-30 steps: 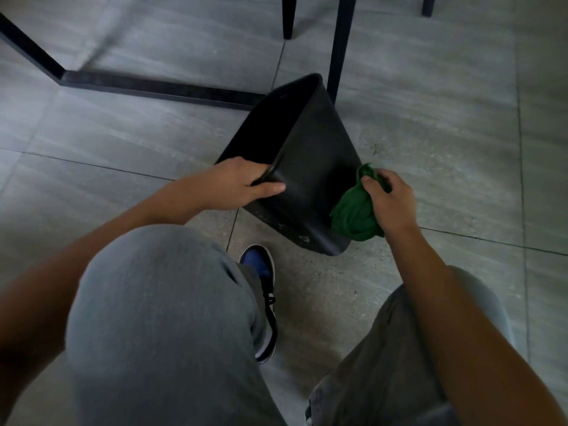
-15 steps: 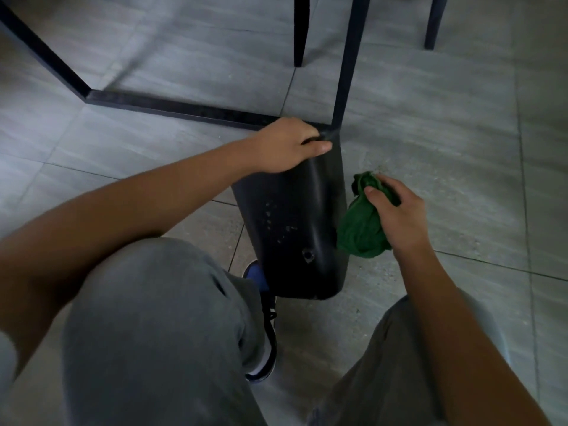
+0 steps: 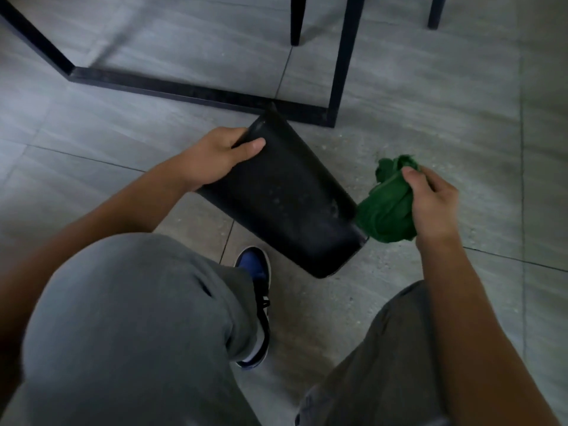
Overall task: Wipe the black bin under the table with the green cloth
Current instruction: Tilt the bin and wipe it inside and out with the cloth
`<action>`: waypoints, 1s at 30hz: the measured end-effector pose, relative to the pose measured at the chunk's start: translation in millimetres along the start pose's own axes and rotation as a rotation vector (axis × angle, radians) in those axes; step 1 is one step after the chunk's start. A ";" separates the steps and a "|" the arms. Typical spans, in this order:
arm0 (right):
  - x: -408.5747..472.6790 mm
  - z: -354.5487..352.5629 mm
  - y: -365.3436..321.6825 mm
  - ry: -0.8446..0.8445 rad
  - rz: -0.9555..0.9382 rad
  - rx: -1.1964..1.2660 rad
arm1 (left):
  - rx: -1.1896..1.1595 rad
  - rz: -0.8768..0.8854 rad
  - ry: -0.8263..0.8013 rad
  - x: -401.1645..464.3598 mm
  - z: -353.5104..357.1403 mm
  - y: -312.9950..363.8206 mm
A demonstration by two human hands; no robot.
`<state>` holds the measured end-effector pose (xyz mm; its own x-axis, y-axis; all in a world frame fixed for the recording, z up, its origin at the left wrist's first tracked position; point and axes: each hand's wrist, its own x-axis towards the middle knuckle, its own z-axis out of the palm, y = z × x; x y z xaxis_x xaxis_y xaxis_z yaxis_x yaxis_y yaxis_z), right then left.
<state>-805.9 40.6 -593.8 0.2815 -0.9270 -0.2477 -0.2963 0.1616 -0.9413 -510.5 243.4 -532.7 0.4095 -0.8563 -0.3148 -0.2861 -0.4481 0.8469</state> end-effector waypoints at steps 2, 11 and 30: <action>2.8 -0.1 5.2 0.019 0.006 -0.086 | -0.132 -0.041 0.067 1.7 9.6 -4.7; -13.8 71.6 20.6 0.131 -0.212 -0.529 | -0.315 -0.186 0.197 7.2 37.2 -27.8; 1.4 73.2 42.7 0.178 -0.037 -0.649 | -0.473 -0.292 0.315 16.5 41.8 -39.4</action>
<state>-751.4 71.0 -651.1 0.1632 -0.9788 -0.1241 -0.7936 -0.0555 -0.6059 -528.7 236.2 -589.1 0.6682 -0.5675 -0.4811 0.2599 -0.4279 0.8656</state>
